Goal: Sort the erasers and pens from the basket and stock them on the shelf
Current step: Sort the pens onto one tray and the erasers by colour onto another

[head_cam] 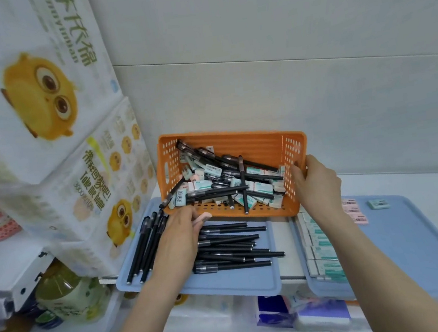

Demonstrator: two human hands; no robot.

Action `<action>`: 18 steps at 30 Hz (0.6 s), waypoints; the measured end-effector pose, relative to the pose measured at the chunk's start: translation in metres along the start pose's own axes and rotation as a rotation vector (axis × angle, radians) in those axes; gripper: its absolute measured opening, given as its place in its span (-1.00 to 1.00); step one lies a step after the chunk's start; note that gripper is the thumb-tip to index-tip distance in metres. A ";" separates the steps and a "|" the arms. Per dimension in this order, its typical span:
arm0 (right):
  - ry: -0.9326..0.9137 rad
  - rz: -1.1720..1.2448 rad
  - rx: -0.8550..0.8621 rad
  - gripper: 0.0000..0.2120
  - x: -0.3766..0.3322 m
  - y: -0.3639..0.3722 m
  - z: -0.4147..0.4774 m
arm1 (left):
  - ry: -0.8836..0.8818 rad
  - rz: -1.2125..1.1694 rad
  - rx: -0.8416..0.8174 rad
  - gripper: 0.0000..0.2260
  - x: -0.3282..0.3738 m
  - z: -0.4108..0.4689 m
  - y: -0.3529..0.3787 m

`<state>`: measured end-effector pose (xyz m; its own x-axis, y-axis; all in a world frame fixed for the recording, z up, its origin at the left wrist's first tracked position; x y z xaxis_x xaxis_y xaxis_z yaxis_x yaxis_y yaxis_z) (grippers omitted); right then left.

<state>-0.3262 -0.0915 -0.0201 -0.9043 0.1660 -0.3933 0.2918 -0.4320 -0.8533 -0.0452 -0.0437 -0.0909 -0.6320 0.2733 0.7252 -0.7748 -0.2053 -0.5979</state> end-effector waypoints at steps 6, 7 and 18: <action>-0.014 -0.046 -0.084 -0.76 -0.004 0.004 -0.006 | -0.024 0.019 -0.027 -0.92 -0.005 0.001 0.000; -0.010 -0.042 -0.083 -0.77 -0.004 0.004 -0.006 | -0.026 0.013 -0.032 -0.92 -0.005 0.001 0.000; -0.099 0.186 0.395 -0.70 -0.017 -0.027 -0.046 | 0.021 -0.024 -0.016 -0.92 0.007 0.000 -0.009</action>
<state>-0.3048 -0.0424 -0.0065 -0.8786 -0.0240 -0.4770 0.3285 -0.7552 -0.5672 -0.0431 -0.0402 -0.0803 -0.6127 0.2981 0.7319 -0.7893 -0.1837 -0.5859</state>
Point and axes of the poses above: each hand's wrist, its own z-axis towards the middle knuckle, its own y-axis out of the palm, x = y × z, the point moved 4 cm from there along z, towards the middle knuckle, and after that the axes turned 13 degrees about -z, right-handed, at the moved point
